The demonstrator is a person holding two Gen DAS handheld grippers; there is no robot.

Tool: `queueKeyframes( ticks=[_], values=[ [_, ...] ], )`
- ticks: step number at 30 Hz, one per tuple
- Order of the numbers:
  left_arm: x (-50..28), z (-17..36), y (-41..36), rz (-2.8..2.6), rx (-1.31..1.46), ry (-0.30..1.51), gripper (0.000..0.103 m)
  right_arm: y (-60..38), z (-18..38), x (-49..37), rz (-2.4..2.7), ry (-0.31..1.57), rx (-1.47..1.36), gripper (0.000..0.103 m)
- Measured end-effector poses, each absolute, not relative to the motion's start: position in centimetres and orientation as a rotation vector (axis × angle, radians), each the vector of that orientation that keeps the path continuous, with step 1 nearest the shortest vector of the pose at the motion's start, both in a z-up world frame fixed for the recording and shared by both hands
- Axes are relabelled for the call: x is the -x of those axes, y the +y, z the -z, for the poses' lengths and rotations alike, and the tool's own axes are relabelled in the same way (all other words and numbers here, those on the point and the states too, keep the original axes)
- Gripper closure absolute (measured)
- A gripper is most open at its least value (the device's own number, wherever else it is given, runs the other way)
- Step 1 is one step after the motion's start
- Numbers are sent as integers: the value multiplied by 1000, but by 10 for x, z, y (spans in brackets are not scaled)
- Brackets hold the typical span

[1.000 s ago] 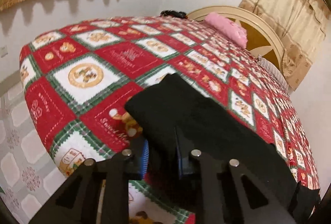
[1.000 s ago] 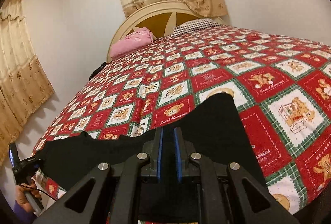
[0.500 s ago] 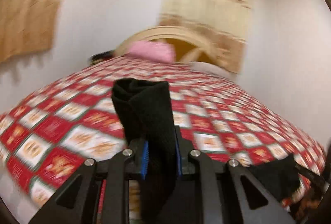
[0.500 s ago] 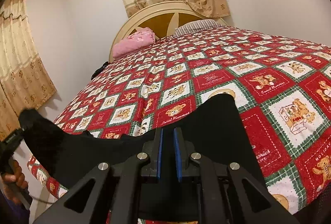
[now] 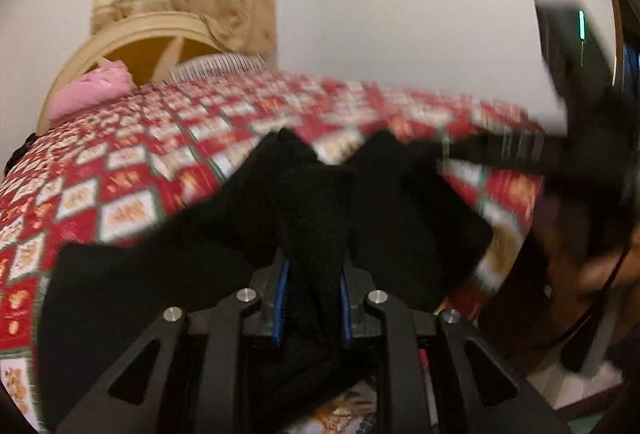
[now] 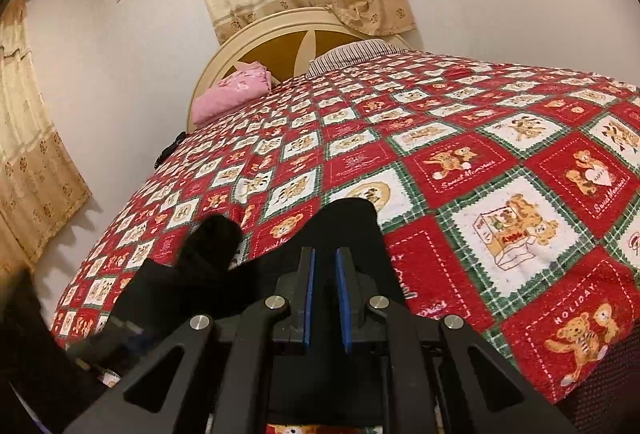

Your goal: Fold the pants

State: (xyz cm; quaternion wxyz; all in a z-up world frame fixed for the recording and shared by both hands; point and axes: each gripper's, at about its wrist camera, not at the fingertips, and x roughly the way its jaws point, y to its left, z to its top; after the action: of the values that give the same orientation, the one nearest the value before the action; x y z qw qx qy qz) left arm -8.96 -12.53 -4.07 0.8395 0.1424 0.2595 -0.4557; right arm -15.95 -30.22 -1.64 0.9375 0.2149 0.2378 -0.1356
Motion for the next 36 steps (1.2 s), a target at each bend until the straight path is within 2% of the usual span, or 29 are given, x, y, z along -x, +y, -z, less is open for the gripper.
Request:
queueKeyframes(
  ticks=[3, 4, 5, 6, 7, 8, 9, 10, 11, 12, 13, 14, 16, 22, 23, 25, 26, 27, 36],
  values=[
    [94, 43, -128, 956, -369, 529, 76, -301, 19, 156, 248, 491, -457, 92],
    [93, 38, -125, 969, -365, 535, 69, -300, 20, 155, 231, 493, -466, 92],
    [92, 35, -123, 988, -357, 546, 54, -298, 21, 154, 220, 496, -472, 92],
    [90, 28, -118, 1008, -345, 564, 43, -297, 21, 152, 201, 499, -485, 92],
    [91, 23, -114, 1010, -332, 569, 23, -296, 20, 152, 178, 497, -502, 92],
    [89, 12, -101, 1006, -295, 561, 14, -295, 19, 153, 155, 492, -521, 92],
    [90, 8, -97, 1005, -269, 551, 12, -294, 17, 153, 133, 485, -540, 92],
    [87, -2, -82, 1007, -222, 537, 9, -293, 13, 154, 109, 477, -558, 86],
    [82, -12, -65, 990, -174, 524, 5, -291, 11, 154, 98, 472, -562, 65],
    [80, -13, -57, 971, -151, 515, 4, -288, 8, 153, 92, 467, -564, 51],
    [74, -17, -45, 931, -123, 504, 3, -285, 7, 154, 89, 454, -567, 33],
    [66, -21, -29, 866, -91, 501, 3, -282, 6, 156, 91, 432, -572, 31],
    [50, -19, -14, 786, -52, 517, 3, -276, 6, 154, 77, 427, -572, 31],
    [18, 1, 24, 575, 86, 642, 3, -246, 33, 131, 89, 591, -518, 34],
    [16, 3, 26, 555, 99, 653, 3, -240, 40, 128, 88, 620, -512, 48],
    [20, 7, 36, 538, 103, 655, 3, -227, 51, 120, 140, 677, -429, 70],
    [21, 7, 37, 529, 100, 653, 3, -222, 52, 119, 161, 679, -386, 77],
    [19, 8, 37, 525, 98, 650, 3, -219, 51, 120, 153, 670, -368, 79],
    [16, 1, 24, 526, 55, 624, 3, -231, -1, 159, 105, 554, -155, 81]
  ],
)
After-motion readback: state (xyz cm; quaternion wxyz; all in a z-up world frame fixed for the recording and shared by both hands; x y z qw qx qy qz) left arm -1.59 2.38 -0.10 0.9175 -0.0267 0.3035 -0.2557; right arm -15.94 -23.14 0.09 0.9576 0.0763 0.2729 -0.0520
